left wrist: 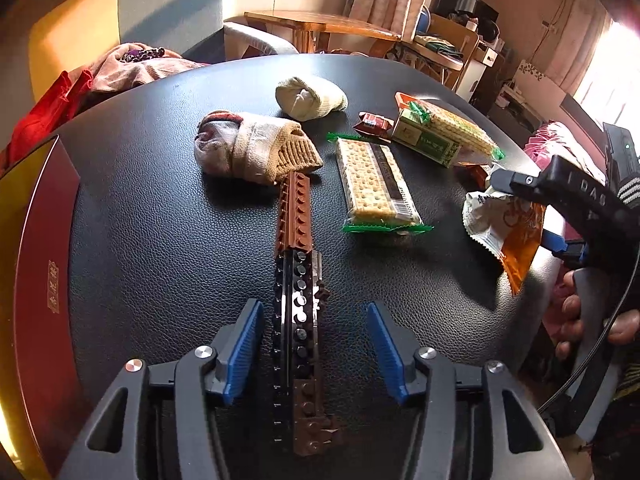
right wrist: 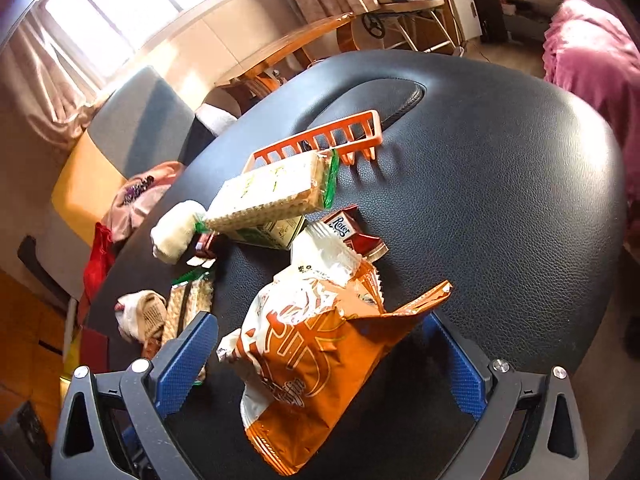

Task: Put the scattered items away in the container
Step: 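Grasp the orange chip bag with the right tool and lift it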

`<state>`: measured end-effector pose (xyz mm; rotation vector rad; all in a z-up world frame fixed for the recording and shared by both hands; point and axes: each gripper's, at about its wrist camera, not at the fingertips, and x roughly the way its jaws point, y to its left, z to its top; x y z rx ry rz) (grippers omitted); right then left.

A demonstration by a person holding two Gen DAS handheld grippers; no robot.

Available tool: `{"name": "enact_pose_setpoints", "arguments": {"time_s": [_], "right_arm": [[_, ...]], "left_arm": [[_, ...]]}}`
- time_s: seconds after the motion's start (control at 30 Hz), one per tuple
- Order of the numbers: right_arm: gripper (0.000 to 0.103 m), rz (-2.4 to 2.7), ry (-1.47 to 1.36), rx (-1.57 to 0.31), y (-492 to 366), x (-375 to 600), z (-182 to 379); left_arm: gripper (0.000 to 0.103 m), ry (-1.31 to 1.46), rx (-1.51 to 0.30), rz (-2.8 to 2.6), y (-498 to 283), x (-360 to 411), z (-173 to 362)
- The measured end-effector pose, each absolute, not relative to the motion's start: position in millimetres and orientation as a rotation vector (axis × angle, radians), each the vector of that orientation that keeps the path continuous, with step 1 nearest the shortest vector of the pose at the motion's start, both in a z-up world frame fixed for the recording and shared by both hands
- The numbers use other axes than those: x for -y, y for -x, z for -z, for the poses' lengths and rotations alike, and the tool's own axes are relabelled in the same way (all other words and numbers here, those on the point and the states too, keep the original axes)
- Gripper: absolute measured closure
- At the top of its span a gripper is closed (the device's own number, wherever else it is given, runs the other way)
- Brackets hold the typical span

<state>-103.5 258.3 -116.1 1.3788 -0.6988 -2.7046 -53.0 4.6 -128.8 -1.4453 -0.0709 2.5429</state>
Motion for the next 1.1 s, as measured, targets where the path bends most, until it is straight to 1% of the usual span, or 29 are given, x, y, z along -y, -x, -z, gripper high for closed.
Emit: {"name": "enact_pose_setpoints", "arguments": {"time_s": [0.1, 0.2, 0.23, 0.27, 0.3, 0.33, 0.4, 0.43, 0.5, 0.53, 0.57, 0.67, 0.8, 1.1], "right_arm": [[0.0, 2.726, -1.382, 0.654, 101.5, -254.2, 117.1], [0.007, 2.731, -1.38, 0.684, 99.5, -258.1, 116.4], [0.013, 2.724, -1.378, 0.682, 98.9, -258.7, 115.7], [0.016, 2.717, -1.375, 0.68, 97.9, -259.2, 115.0], [0.017, 2.709, -1.368, 0.68, 96.1, -259.7, 114.6], [0.021, 2.702, -1.362, 0.679, 94.4, -260.2, 114.3], [0.029, 2.685, -1.349, 0.681, 90.7, -261.1, 113.5], [0.033, 2.671, -1.343, 0.691, 88.6, -261.2, 113.3], [0.034, 2.653, -1.332, 0.673, 84.3, -259.4, 112.9], [0.036, 2.648, -1.327, 0.652, 82.1, -257.9, 112.7], [0.039, 2.644, -1.323, 0.634, 79.9, -256.6, 112.3], [0.04, 2.648, -1.32, 0.598, 73.1, -253.7, 108.5], [0.041, 2.655, -1.309, 0.462, 58.9, -241.4, 103.7], [0.041, 2.591, -1.2, 0.346, 44.8, -205.9, 74.6]], "left_arm": [[0.049, 1.441, 0.051, -2.548, 52.4, -6.5, 128.9], [0.052, 1.452, -0.015, -2.567, 52.2, -12.5, 128.8], [0.052, 1.452, -0.039, -2.57, 52.0, -13.9, 128.7], [0.053, 1.452, -0.043, -2.576, 51.6, -13.7, 128.5], [0.058, 1.452, -0.047, -2.582, 51.3, -13.5, 128.4], [0.06, 1.449, -0.043, -2.589, 50.5, -12.5, 128.5], [0.068, 1.445, -0.035, -2.6, 47.9, -10.9, 128.3], [0.07, 1.444, -0.032, -2.603, 46.0, -10.1, 128.0], [0.078, 1.441, -0.046, -2.609, 41.1, -9.7, 126.8], [0.079, 1.438, -0.05, -2.609, 38.6, -9.3, 126.6], [0.08, 1.434, -0.048, -2.609, 36.0, -8.5, 126.5], [0.081, 1.428, -0.018, -2.604, 27.2, -4.6, 124.6], [0.081, 1.416, 0.032, -2.609, 17.8, 3.2, 122.4], [0.081, 1.277, 0.108, -2.669, -3.6, 25.5, 90.5]]}}
